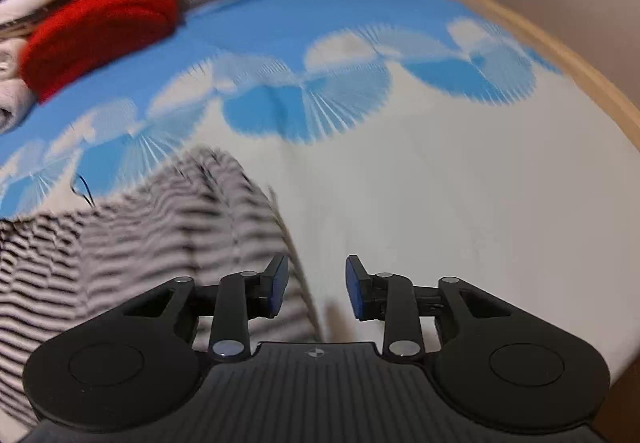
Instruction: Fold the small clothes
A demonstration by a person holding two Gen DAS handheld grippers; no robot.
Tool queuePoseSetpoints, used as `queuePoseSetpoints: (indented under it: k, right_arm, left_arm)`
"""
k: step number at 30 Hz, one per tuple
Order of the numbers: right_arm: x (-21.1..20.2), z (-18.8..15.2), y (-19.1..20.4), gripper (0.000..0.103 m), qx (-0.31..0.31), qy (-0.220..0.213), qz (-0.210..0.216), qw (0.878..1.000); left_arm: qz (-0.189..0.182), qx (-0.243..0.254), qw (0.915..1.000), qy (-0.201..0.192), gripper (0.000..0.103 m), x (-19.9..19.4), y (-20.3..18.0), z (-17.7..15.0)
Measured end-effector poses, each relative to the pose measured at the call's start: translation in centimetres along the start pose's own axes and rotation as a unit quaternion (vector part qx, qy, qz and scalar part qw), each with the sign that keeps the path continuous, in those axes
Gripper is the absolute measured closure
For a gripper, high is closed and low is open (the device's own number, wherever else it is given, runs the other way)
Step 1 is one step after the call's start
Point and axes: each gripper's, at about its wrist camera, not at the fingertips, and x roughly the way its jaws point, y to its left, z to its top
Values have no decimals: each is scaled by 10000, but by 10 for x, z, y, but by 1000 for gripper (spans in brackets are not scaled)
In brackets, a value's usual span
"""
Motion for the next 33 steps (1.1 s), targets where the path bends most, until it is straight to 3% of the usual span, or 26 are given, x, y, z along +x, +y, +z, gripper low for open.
queuePoseSetpoints:
  k: [3, 10, 12, 14, 15, 16, 17, 18, 19, 21, 23, 25, 28, 30, 31, 33]
  right_arm:
    - [11, 10, 22, 55, -213, -181, 72, 9996]
    - [61, 23, 53, 53, -405, -82, -21, 9991]
    - [73, 25, 60, 53, -560, -78, -82, 9984]
    - [82, 27, 67, 53, -755, -72, -33, 9971]
    - [87, 27, 70, 54, -842, -80, -8, 9964]
    - [91, 28, 72, 56, -924, -67, -2, 9957]
    - [95, 29, 74, 78, -998, -28, -15, 9950]
    - [100, 29, 75, 97, -1093, 42, -5, 9940]
    - [101, 31, 75, 102, -1112, 6, 7, 9938]
    - [90, 40, 75, 103, -967, -439, -120, 9943]
    - [71, 51, 74, 103, -752, -1002, -65, 9921]
    - [74, 53, 78, 103, -806, -1113, -311, 9900]
    - [108, 45, 81, 103, -890, -444, -578, 9934]
    - [127, 40, 84, 102, -983, -73, -598, 9933]
    - [134, 38, 86, 100, -1035, 114, -588, 9928]
    - [133, 37, 90, 86, -1167, 127, -759, 9902]
  left_arm:
    - [17, 319, 9995, -62, 41, 16, -19, 8]
    - [496, 984, 9939, -82, 41, 60, -43, 11]
    - [604, 1067, 9924, -71, 51, 69, -42, 13]
    - [627, 1092, 9920, -52, 71, 76, -39, 16]
    - [601, 1086, 9923, -31, 76, 79, -38, 18]
    - [554, 1084, 9926, 4, 86, 83, -36, 20]
    - [522, 1110, 9924, 24, 97, 85, -35, 21]
    - [538, 1160, 9918, -22, 98, 85, -35, 24]
    - [669, 1227, 9899, -247, 98, 82, -36, 28]
    - [869, 1195, 9854, -848, 98, 69, -36, 36]
    - [919, 1205, 9836, -976, 98, 72, -38, 39]
    - [963, 1399, 9842, -510, 98, 93, -42, 35]
    - [1063, 1448, 9837, 108, 92, 121, -41, 28]
    - [993, 1141, 9877, 403, 84, 128, -33, 27]
    - [944, 984, 9893, 516, 74, 127, -29, 29]
    - [827, 788, 9919, 553, 61, 115, -21, 33]
